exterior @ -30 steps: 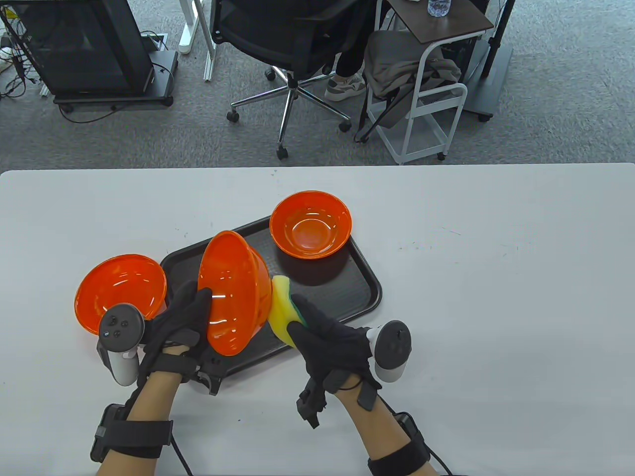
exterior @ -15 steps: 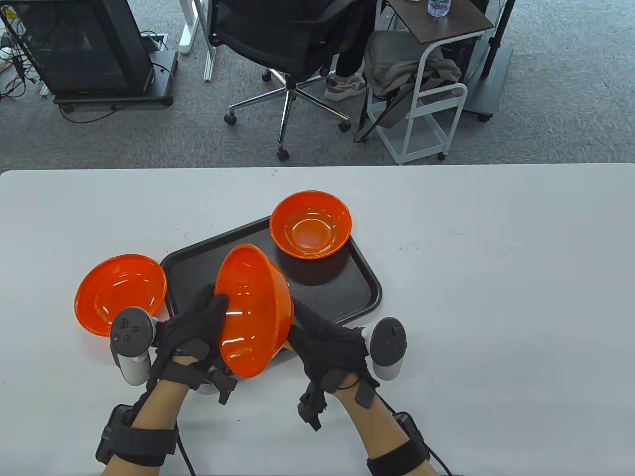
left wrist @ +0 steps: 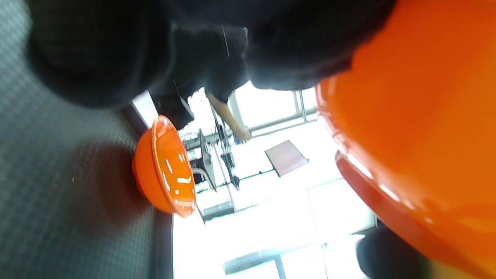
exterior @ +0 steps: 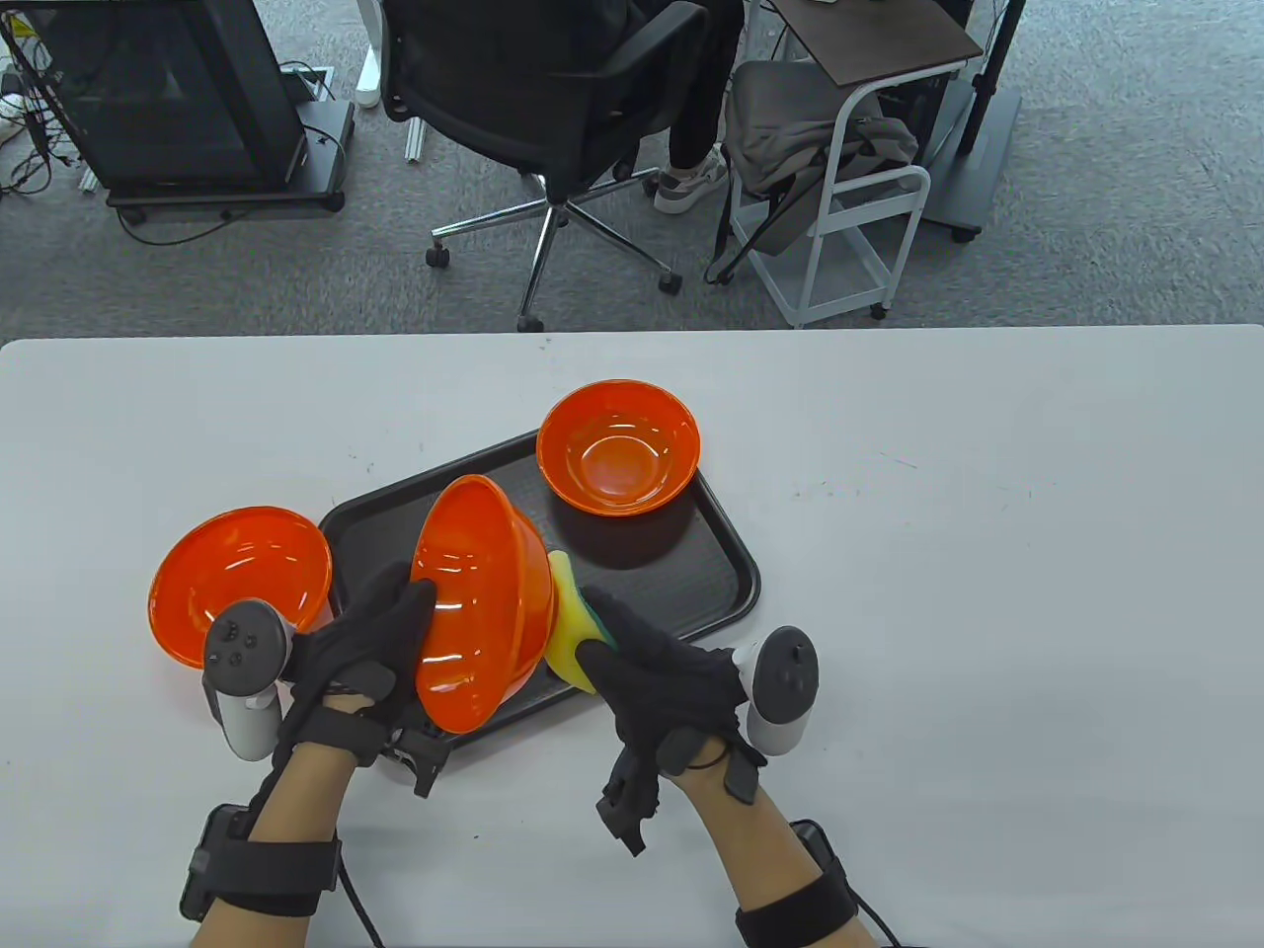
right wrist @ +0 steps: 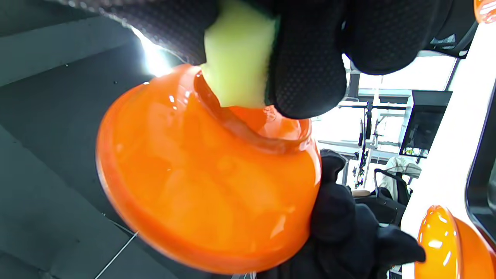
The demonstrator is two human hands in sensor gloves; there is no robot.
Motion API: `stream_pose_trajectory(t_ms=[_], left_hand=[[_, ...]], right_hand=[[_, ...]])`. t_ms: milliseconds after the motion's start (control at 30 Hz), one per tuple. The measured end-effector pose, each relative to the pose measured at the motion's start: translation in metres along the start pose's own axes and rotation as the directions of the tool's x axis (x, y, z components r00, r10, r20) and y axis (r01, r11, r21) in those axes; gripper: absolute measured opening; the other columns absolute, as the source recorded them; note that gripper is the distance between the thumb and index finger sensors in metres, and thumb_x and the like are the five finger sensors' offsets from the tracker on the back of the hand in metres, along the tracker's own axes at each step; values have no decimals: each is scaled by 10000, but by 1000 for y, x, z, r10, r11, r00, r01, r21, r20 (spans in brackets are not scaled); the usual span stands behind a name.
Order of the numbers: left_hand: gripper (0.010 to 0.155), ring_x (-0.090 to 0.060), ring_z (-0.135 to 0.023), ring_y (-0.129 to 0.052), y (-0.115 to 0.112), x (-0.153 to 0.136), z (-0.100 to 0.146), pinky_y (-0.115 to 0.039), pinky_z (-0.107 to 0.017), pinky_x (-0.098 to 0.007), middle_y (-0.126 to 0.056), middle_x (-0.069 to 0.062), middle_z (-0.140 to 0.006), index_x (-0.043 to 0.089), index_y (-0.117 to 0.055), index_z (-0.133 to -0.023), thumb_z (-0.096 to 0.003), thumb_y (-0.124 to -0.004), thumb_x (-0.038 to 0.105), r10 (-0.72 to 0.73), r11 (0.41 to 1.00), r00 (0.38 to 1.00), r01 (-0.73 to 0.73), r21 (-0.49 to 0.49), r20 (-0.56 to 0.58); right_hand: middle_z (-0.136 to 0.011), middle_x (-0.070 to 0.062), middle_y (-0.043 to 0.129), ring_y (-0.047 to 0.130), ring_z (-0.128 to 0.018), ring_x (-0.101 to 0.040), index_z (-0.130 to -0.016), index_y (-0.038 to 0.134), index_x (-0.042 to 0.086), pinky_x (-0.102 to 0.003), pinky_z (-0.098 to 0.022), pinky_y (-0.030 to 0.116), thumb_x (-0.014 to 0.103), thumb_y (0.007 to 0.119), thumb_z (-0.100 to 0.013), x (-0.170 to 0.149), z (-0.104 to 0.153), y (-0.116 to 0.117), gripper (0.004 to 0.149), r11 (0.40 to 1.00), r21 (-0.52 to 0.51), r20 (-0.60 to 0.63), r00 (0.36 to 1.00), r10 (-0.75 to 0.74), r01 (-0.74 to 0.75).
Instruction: Wipe bowl with sponge
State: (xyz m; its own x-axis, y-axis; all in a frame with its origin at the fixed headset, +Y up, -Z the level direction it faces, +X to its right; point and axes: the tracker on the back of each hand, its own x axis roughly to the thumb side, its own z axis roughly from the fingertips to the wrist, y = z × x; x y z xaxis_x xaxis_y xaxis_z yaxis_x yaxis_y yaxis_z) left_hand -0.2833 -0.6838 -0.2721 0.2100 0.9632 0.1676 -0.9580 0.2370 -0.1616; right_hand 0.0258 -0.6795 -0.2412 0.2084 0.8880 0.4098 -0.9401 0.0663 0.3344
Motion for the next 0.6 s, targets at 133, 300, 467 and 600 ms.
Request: stream_pose_trajectory(t_ms=[133, 300, 467, 600], left_hand=[[543, -54, 31, -915, -6, 5, 0, -937, -190, -344, -983, 68, -336, 81, -714, -906, -535, -756, 475, 12, 1000, 998, -11, -21, 55], [539, -61, 33, -914, 8, 10, 1, -936, -192, -347, -984, 57, -326, 91, -729, -904, -528, -778, 474, -76, 993, 995, 69, 94, 63], [537, -58, 40, -908, 31, 8, 4, -935, -185, -345, -982, 55, -315, 95, -739, -901, -524, -787, 474, -232, 954, 973, 229, 193, -6], [537, -59, 46, -905, 42, 5, 4, -936, -178, -346, -983, 49, -307, 92, -749, -896, -520, -793, 473, -337, 917, 940, 341, 208, -55]], right_hand=[[-882, -257, 839, 963, -613, -350, -969, 577, 43, -590, -486, 751, 302, 753, -575, -3, 1, 2, 503, 1000, 20, -13, 1000, 22, -22], [-865, -278, 841, 963, -602, -357, -963, 572, 17, -589, -478, 751, 299, 753, -580, -6, 2, -3, 508, 997, -22, -48, 996, 75, -76], [-877, -276, 831, 962, -602, -361, -970, 571, 32, -589, -476, 753, 304, 751, -582, -5, 3, -11, 507, 983, -62, -43, 985, 170, -172], [-878, -281, 830, 962, -604, -363, -971, 575, 36, -592, -475, 752, 305, 754, -581, -4, 2, -10, 506, 970, -26, -27, 970, 243, -244]])
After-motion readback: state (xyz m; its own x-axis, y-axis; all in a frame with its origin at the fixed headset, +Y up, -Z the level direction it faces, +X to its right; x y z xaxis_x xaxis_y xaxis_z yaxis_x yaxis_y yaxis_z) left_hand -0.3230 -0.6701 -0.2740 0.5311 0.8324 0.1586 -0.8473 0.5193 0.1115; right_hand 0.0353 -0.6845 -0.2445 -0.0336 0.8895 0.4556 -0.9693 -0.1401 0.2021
